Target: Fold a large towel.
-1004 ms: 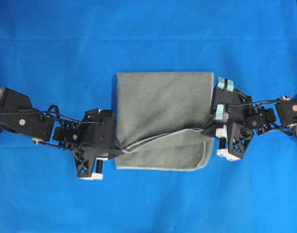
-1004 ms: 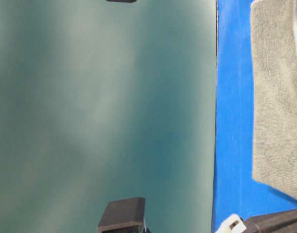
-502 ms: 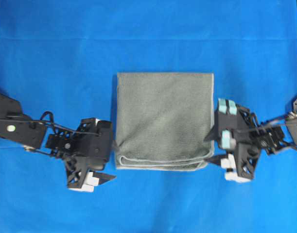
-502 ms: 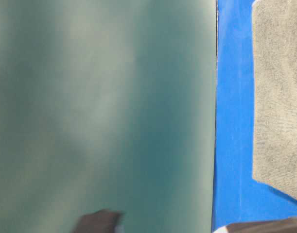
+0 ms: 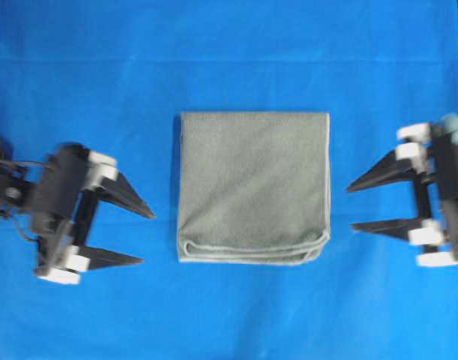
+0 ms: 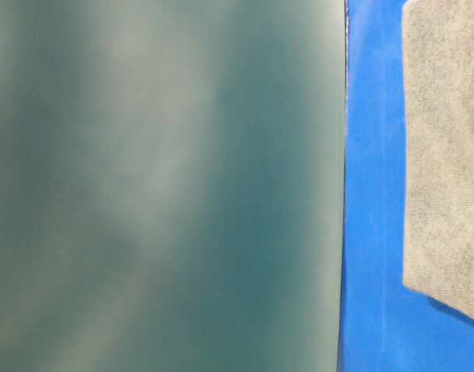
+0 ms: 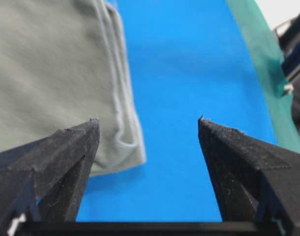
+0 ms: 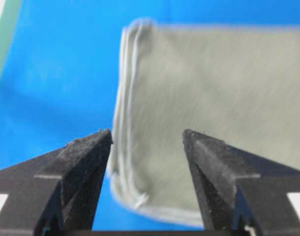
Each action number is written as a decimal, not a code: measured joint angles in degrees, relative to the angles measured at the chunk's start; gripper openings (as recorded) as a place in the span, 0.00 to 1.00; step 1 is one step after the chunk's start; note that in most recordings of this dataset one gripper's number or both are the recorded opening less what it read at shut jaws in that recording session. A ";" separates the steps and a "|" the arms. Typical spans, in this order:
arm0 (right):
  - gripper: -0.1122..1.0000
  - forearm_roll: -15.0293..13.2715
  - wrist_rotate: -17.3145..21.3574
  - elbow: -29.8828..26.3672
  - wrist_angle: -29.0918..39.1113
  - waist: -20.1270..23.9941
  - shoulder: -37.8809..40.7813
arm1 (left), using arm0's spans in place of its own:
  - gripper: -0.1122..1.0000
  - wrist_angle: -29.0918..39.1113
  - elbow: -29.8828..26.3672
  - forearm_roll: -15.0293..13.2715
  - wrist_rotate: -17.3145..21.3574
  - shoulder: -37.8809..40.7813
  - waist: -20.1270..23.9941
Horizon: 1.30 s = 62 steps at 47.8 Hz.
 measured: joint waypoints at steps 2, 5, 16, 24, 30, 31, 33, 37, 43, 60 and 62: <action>0.66 -1.32 0.00 0.53 0.35 -0.53 -2.99 | 0.79 -0.26 1.41 0.00 1.23 -3.43 1.14; 0.66 -3.34 0.09 1.32 1.14 -1.49 -7.12 | 0.79 -0.53 3.25 -0.09 2.99 -7.56 2.55; 0.66 -8.53 0.09 6.50 2.72 -4.75 -20.57 | 0.79 -0.26 9.84 0.00 9.05 -24.96 7.03; 0.66 -8.96 2.55 12.48 2.29 -8.61 -28.21 | 0.79 3.60 15.38 0.00 9.67 -35.86 11.60; 0.66 -8.96 6.86 17.67 0.97 -12.83 -31.55 | 0.79 6.68 20.04 -0.09 8.79 -43.59 15.12; 0.66 -8.96 7.47 18.46 0.79 -13.36 -31.64 | 0.79 7.12 20.65 -0.18 8.70 -44.56 15.56; 0.66 -8.96 8.44 19.86 0.09 -14.33 -31.73 | 0.79 7.91 21.97 -0.26 8.35 -46.23 16.35; 0.66 -8.96 10.37 22.15 -2.29 -15.29 -31.11 | 0.79 9.23 23.91 -0.35 7.65 -48.52 17.49; 0.66 -8.96 11.16 23.20 -5.36 -15.29 -29.44 | 0.79 9.67 24.43 -0.44 6.94 -49.13 18.02; 0.66 -8.96 11.25 23.38 -6.42 -15.29 -28.92 | 0.78 9.93 24.43 -0.35 6.68 -49.22 18.02; 0.66 -8.96 11.25 23.55 -6.42 -15.29 -28.83 | 0.78 9.93 24.52 -0.44 6.50 -49.22 18.02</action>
